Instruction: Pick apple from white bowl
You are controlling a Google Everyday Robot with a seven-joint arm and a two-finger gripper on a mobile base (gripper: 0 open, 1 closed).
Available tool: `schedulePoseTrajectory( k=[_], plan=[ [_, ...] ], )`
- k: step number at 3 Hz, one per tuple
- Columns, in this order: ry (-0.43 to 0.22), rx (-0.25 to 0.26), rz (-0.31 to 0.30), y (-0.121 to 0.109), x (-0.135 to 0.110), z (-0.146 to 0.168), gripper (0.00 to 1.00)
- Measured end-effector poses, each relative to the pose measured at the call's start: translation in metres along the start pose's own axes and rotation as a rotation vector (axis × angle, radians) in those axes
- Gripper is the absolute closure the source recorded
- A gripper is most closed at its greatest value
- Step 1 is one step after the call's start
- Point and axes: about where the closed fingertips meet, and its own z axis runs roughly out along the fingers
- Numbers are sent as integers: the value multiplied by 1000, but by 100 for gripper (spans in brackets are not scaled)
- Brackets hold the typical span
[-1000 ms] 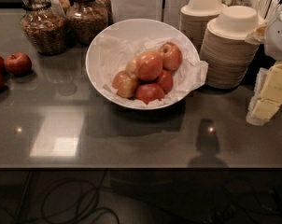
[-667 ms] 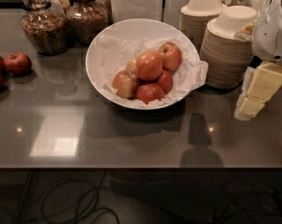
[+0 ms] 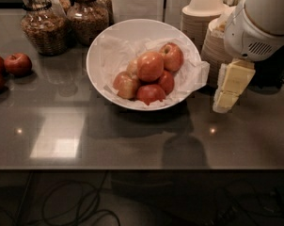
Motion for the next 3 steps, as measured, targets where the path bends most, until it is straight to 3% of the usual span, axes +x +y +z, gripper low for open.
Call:
schedulePoseTrajectory(
  k=[1,3],
  plan=[
    [-17,19,-23,2,-3,4,0],
    [-164,15,-169,-16,-51,31,0]
  ],
)
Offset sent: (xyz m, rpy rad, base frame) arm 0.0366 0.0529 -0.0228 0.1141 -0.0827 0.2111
